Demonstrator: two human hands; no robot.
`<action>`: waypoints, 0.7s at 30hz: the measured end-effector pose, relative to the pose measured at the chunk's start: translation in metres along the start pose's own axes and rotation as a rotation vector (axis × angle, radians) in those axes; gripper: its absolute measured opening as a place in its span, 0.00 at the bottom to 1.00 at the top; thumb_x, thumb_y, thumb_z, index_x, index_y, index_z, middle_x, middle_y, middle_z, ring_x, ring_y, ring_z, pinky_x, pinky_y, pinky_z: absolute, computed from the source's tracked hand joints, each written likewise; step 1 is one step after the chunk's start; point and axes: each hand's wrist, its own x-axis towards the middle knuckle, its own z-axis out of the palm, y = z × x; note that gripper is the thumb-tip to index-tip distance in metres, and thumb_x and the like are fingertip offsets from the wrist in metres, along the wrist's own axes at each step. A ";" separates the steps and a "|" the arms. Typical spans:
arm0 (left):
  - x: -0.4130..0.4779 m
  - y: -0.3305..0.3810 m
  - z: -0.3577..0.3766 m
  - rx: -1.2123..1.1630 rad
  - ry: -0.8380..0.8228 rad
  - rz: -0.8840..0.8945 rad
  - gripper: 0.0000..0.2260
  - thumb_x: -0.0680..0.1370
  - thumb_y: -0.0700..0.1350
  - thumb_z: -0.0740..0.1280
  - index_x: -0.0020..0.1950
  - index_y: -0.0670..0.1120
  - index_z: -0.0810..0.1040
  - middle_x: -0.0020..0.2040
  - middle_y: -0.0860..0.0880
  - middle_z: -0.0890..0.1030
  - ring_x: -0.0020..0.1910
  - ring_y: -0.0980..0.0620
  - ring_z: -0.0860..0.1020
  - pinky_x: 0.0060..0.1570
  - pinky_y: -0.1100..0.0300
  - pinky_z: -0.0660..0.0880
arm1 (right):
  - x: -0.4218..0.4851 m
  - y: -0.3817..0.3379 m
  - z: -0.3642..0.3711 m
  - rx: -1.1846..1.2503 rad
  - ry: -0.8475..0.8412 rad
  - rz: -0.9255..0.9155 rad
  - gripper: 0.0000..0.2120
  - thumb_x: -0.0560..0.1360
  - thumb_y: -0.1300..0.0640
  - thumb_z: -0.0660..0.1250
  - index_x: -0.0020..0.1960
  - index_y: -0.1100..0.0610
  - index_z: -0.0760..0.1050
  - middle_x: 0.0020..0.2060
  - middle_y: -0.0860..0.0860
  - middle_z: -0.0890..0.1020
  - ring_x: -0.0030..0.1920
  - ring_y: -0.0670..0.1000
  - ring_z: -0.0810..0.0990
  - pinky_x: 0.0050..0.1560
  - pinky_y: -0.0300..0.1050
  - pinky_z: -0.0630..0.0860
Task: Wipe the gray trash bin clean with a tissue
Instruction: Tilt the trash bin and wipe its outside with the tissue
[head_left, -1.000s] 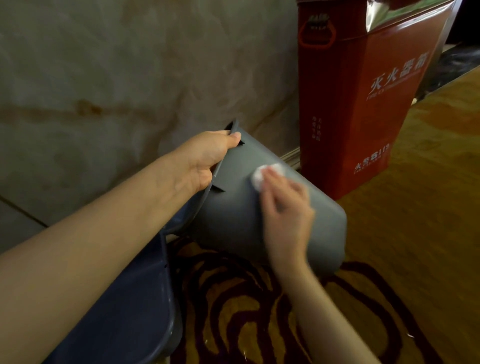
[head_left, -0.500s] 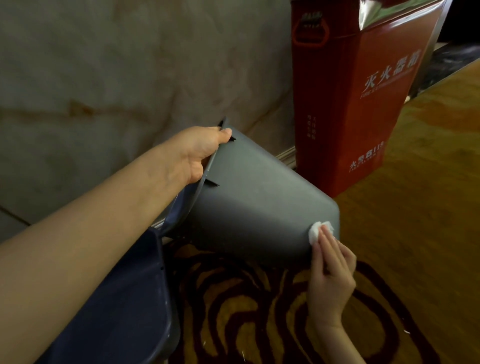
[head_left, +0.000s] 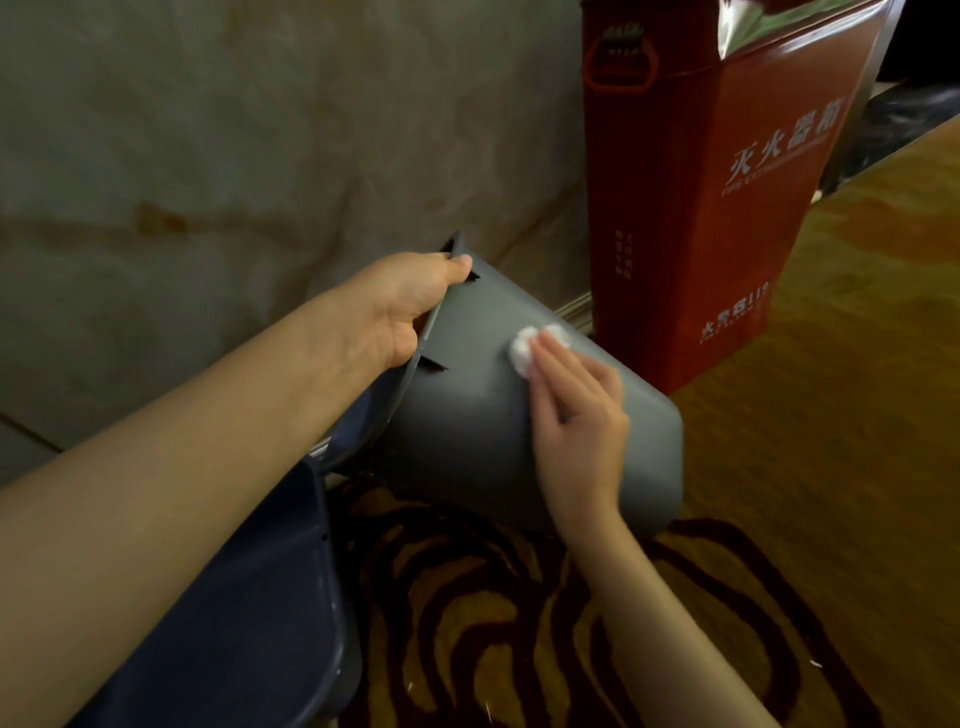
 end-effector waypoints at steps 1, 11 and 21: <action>0.002 0.001 -0.001 0.005 0.002 -0.009 0.07 0.79 0.45 0.59 0.46 0.46 0.75 0.38 0.48 0.78 0.36 0.53 0.77 0.33 0.59 0.76 | 0.001 0.015 -0.008 -0.034 0.032 0.094 0.14 0.75 0.60 0.66 0.61 0.56 0.76 0.58 0.47 0.79 0.57 0.49 0.74 0.56 0.34 0.68; -0.019 -0.021 -0.059 0.410 -0.414 0.223 0.16 0.68 0.62 0.65 0.50 0.57 0.81 0.44 0.57 0.85 0.42 0.61 0.83 0.39 0.69 0.78 | 0.009 0.083 -0.045 -0.178 0.088 0.489 0.13 0.77 0.54 0.64 0.60 0.56 0.77 0.53 0.51 0.83 0.54 0.49 0.76 0.52 0.38 0.68; -0.025 -0.065 -0.060 0.678 -0.313 0.676 0.11 0.79 0.48 0.56 0.52 0.64 0.72 0.46 0.74 0.78 0.47 0.73 0.76 0.43 0.80 0.69 | 0.020 0.080 -0.046 -0.035 0.097 0.694 0.16 0.76 0.50 0.65 0.61 0.54 0.76 0.60 0.51 0.80 0.60 0.50 0.76 0.63 0.51 0.72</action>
